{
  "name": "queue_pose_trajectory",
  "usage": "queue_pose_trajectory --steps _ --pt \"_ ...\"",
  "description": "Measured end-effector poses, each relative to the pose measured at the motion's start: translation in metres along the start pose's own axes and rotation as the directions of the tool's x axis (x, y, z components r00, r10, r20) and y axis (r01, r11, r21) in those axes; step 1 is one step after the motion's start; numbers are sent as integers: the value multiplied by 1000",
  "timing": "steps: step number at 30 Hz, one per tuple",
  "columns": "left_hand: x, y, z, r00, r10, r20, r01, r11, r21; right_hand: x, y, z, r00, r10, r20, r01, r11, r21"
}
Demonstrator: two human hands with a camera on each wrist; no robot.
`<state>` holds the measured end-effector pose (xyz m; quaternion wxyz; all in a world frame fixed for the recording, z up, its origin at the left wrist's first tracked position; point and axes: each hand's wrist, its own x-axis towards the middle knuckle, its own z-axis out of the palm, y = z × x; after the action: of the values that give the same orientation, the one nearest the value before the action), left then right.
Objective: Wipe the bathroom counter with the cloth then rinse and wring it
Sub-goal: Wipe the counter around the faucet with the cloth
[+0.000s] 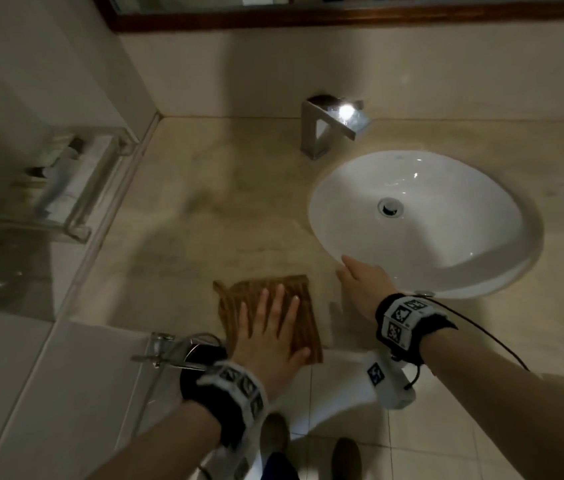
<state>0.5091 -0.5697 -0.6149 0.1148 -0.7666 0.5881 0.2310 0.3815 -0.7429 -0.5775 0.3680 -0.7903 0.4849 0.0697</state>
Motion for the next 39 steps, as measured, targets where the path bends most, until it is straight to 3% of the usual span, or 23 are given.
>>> queue_pose_trajectory --steps 3,7,11,15,20,22,24,27,30,33,36,39 --pt "0 25 -2 997 -77 -32 75 996 -39 -3 0 -9 998 41 38 -44 996 77" --pt "53 28 -22 999 -28 -36 27 999 -36 11 3 -13 990 141 21 -142 976 166" --pt "92 45 -39 992 -79 -101 74 996 -58 13 6 -15 993 114 28 -116 983 145" --pt "46 75 -12 997 1 -78 -5 999 -53 6 4 -15 999 35 27 -36 999 19" --pt "16 83 4 999 -35 15 37 990 -133 11 3 -16 998 41 -52 -43 999 -32" --pt "37 73 -9 999 -23 -22 20 991 -131 13 0 -20 999 35 -42 -36 999 -28" --pt "77 54 -31 994 -96 -61 88 989 -119 15 -1 -22 999 38 -19 -39 999 -29" --pt "142 16 -76 984 -176 -5 174 977 -121 25 7 -14 999 24 -25 -26 998 -64" --pt "167 -4 -96 988 -157 7 156 981 -111 33 10 -9 998 15 -53 -16 1000 -15" --pt "137 -4 -81 998 -56 -35 54 997 -60 42 -5 -13 998 -47 -48 45 998 -46" --pt "95 0 -62 999 49 10 -49 998 40 53 -35 -14 972 -234 -36 224 957 -184" --pt "106 -6 -78 986 76 146 -111 962 250 73 -68 -2 927 -346 149 373 893 -253"
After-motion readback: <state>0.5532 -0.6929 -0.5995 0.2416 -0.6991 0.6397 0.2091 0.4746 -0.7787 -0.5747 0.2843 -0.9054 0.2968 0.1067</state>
